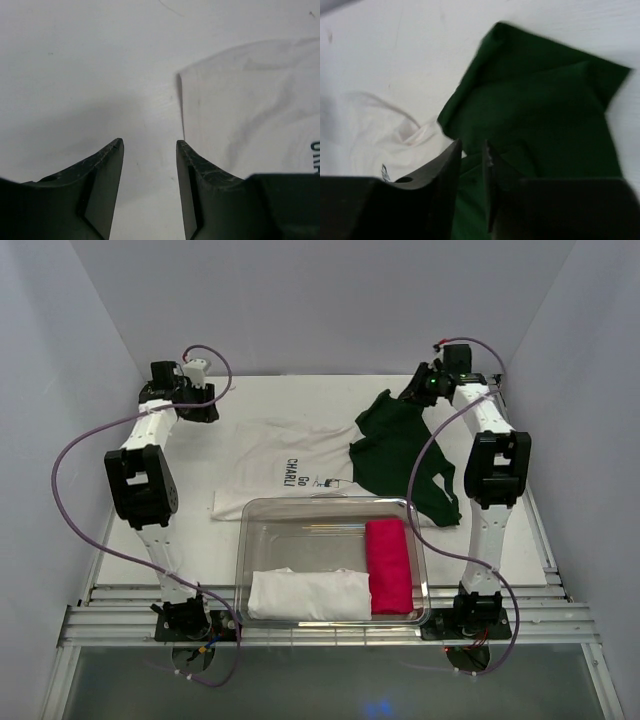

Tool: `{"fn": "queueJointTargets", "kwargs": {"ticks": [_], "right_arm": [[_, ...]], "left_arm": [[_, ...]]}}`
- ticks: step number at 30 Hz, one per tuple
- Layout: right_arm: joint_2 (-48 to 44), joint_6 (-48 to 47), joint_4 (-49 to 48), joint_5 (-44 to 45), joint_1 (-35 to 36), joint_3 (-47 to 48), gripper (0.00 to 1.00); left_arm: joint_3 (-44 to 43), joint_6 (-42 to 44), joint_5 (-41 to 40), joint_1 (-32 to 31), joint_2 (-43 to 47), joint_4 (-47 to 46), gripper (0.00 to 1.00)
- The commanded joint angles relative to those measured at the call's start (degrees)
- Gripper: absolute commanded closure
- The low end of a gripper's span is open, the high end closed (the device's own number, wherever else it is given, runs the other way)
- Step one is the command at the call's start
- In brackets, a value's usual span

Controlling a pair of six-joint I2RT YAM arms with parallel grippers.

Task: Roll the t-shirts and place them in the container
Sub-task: Fold the T-shirt at the center of the board.

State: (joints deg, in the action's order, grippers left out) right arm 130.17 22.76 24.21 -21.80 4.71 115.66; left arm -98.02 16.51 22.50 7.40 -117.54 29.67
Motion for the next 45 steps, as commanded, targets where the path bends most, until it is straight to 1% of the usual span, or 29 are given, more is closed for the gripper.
{"fn": "queueJointTargets", "kwargs": {"ticks": [1,2,3,6,7,9,11,14,19,22,25,28,29,32,34,37,39,42,45], "right_arm": [[1.22,5.96,-3.45,3.61,-4.7,1.15,0.64],[1.92,8.76,-5.81,3.52,-6.28,1.41,0.59],[3.24,10.27,-6.97,3.7,-7.6,1.59,0.52],[6.67,15.27,-9.26,6.68,-9.27,3.69,0.46],[7.72,16.51,-9.53,7.9,-9.45,4.4,0.46],[10.88,19.4,-11.1,8.88,-9.46,6.33,0.45],[14.3,21.17,-11.64,8.62,-9.19,7.82,0.44],[18.35,23.9,-10.23,7.48,-8.32,11.6,0.44],[19.68,25.92,-9.97,8.27,-6.82,9.86,0.45],[20.21,26.98,-10.32,6.43,-6.47,9.41,0.47],[20.48,27.16,-11.02,6.07,-6.12,9.5,0.53],[20.39,27.07,-12.34,5.98,-6.12,9.41,0.69],[20.04,27.07,-12.6,6.16,-6.12,9.41,0.78],[19.34,26.63,-14.36,5.9,-6.29,9.41,0.87],[18.9,26.54,-15.85,5.11,-6.38,9.24,0.88],[18.02,26.19,-17.43,4.05,-6.47,9.24,0.9],[17.23,26.02,-18.23,3.52,-6.55,9.24,0.92],[16.08,25.75,-19.81,2.64,-6.56,9.5,0.92],[15.29,24.7,-20.34,1.94,-6.56,11.08,0.92]], "left_arm": [[-7.86,-7.55,-3.33,-1.59,-6.73,-1.9,0.43],[-9.11,-7.46,-4.04,-2.03,-7.96,-2.51,0.39],[-10.34,-7.29,-5.26,-2.99,-9.19,-4.08,0.37],[-14.73,-7.55,-5.71,-5.01,-13.67,-6.46,0.32],[-16.92,-7.64,-5.54,-5.46,-15.77,-6.47,0.31],[-18.08,-8.25,-5.54,-6.51,-17.37,-6.64,0.28],[-18.52,-10.7,-6.06,-6.43,-18.78,-6.73,0.27],[-18.09,-12.2,-7.91,-6.43,-19.75,-7.61,0.27],[-18.26,-14.05,-6.95,-6.52,-20.45,-8.4,0.27],[-17.39,-14.23,-7.03,-6.43,-20.54,-8.31,0.27],[-16.59,-14.05,-6.59,-6.43,-20.89,-7.88,0.27],[-17.03,-13.88,-7.64,-6.52,-21.5,-7.79,0.27],[-17.38,-13.62,-7.74,-6.52,-21.68,-7.79,0.26],[-19.14,-13.7,-6.25,-6.52,-23.0,-8.49,0.27],[-20.19,-14.49,-2.75,-6.43,-23.7,-9.02,0.27],[-20.55,-14.93,1.74,-6.43,-23.88,-8.67,0.32],[-17.58,-15.54,3.42,-6.52,-22.57,-8.58,0.33],[-13.45,-15.2,5.0,-6.43,-20.73,-8.58,0.36],[-11.85,-15.1,7.19,-6.43,-19.84,-8.49,0.37]]}}
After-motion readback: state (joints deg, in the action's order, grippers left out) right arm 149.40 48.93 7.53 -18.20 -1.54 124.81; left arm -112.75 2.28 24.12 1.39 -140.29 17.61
